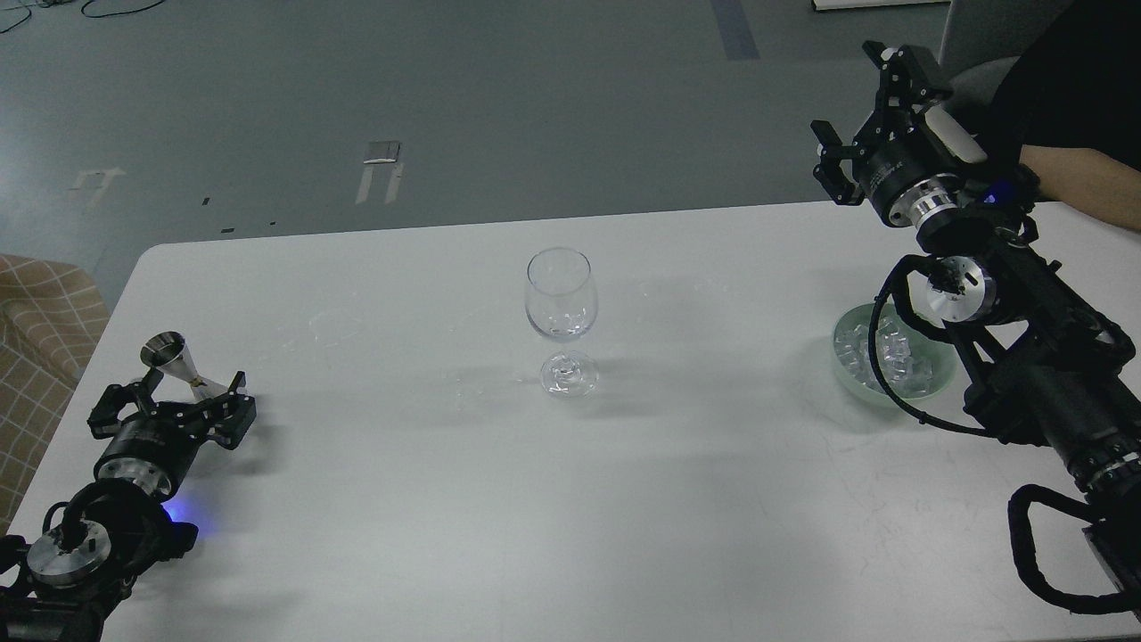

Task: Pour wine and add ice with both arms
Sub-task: 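Close the left gripper around the silver jigger on the table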

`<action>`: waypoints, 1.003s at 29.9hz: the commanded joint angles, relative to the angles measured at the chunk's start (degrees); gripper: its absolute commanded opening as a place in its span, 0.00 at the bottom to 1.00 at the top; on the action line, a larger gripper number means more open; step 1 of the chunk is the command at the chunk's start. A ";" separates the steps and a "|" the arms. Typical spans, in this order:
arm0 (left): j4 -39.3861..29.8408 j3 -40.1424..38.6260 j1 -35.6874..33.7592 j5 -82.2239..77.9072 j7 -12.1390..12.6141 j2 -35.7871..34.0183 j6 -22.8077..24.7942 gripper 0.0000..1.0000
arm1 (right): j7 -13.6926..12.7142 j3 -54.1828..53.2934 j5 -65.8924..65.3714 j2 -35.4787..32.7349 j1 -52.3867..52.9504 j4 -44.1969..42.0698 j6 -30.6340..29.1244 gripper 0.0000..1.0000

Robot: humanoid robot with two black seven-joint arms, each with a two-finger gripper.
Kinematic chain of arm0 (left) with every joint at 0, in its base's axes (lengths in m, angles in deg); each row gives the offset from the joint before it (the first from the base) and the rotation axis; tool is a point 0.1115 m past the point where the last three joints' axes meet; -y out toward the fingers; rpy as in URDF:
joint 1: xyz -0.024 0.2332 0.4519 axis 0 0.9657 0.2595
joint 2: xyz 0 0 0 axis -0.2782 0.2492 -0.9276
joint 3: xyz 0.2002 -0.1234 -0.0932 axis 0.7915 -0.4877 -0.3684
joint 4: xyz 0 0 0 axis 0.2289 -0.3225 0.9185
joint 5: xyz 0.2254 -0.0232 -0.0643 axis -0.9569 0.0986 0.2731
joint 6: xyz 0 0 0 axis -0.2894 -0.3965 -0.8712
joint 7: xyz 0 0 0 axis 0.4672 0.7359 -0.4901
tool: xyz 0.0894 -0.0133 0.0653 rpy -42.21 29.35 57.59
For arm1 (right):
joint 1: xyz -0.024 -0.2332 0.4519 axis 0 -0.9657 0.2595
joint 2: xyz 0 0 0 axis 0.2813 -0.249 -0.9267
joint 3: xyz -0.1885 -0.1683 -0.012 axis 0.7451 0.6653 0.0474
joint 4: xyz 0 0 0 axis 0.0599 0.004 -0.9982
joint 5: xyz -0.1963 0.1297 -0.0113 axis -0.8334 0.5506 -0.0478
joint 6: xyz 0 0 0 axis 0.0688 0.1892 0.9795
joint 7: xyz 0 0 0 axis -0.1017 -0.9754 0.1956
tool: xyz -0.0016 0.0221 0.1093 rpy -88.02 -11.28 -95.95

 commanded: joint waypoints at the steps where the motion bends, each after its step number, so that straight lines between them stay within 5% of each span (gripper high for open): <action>1: 0.16 0.06 -0.73 -0.03 -0.13 0.00 0.00 0.88 | 0.00 0.00 0.00 0.07 -0.01 0.01 0.00 1.00; 8: 1.21 0.42 -1.08 -0.30 -0.31 0.09 0.00 0.68 | 0.00 0.00 0.00 0.07 -0.10 0.01 0.00 1.00; 30: 1.30 -0.37 -1.35 -2.41 -0.66 0.62 0.00 0.49 | 0.00 0.00 0.00 0.16 -0.10 0.10 0.44 1.00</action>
